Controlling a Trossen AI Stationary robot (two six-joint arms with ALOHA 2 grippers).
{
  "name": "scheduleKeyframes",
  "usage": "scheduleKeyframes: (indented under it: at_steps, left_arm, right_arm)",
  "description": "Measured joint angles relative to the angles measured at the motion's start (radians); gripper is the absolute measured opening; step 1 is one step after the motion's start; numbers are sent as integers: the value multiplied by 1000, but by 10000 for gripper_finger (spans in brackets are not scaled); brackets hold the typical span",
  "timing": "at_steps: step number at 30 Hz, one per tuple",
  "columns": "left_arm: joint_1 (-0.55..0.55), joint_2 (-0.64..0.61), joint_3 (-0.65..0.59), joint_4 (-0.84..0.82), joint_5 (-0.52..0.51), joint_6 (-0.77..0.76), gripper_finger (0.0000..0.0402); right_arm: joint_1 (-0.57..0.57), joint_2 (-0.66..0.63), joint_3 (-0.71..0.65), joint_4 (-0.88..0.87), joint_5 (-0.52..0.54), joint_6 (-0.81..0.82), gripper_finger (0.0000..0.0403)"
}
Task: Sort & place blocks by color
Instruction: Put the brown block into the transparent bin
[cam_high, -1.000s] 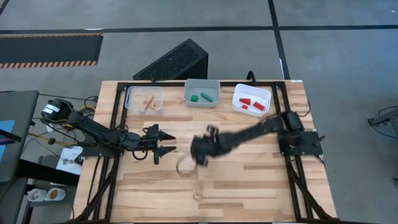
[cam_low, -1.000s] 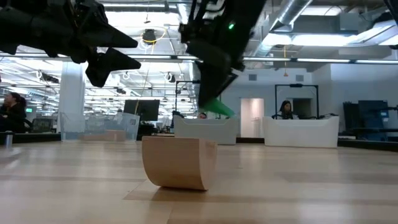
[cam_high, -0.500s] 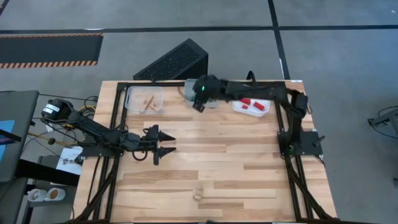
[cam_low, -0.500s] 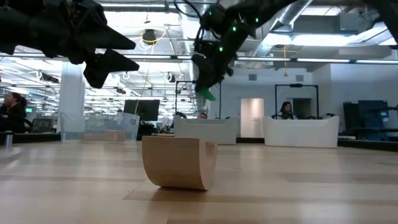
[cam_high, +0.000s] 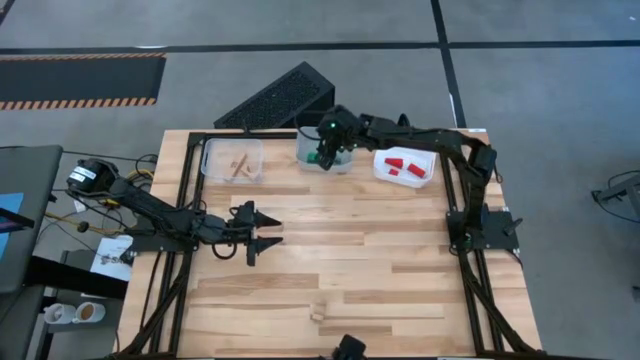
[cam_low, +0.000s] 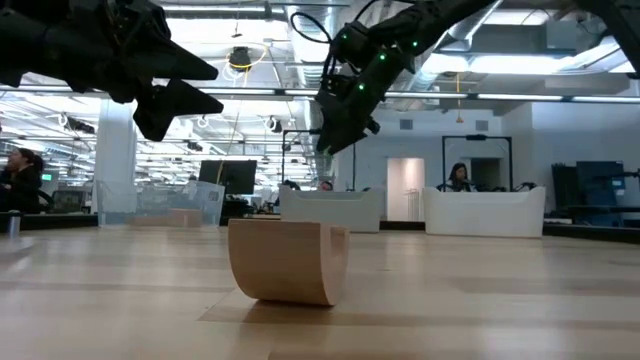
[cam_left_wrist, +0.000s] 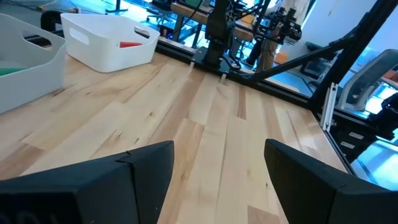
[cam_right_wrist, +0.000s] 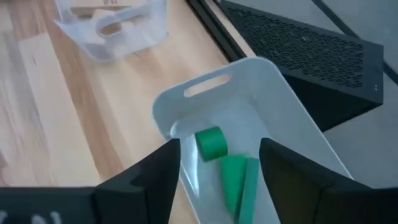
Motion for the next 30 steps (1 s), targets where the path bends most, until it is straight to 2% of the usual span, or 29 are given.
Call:
scheduleKeyframes:
  at_steps: [4, 6, 8, 11, 15, 18, 25, 30]
  left_arm:
    - [0, 0, 0, 0, 0, 0, 236]
    - [0, 0, 0, 0, 5, 0, 236]
    - [-4, 0, 0, -3, 52, 19, 236]
    - [-33, 0, 0, -8, 129, 86, 236]
    - [-78, 1, 11, -17, 94, 148, 236]
    - [-97, 24, 36, -16, 87, 184, 236]
    - [-115, 215, 174, -16, 89, 228, 236]
    - [-116, 393, 292, -15, 158, 280, 236]
  right_arm:
    - [16, -5, 0, -42, 6, -6, 243]
    - [40, -13, -1, -66, 45, -17, 241]
    - [77, -31, -1, -108, 68, -24, 235]
    - [168, -62, -1, -175, 97, -54, 225]
    - [310, -125, -1, -301, 194, -78, 213]
    - [391, -189, -8, -361, 214, -31, 207]
    - [470, -389, -153, -280, 218, 113, 203]
    - [569, -551, -344, -80, 245, 208, 201]
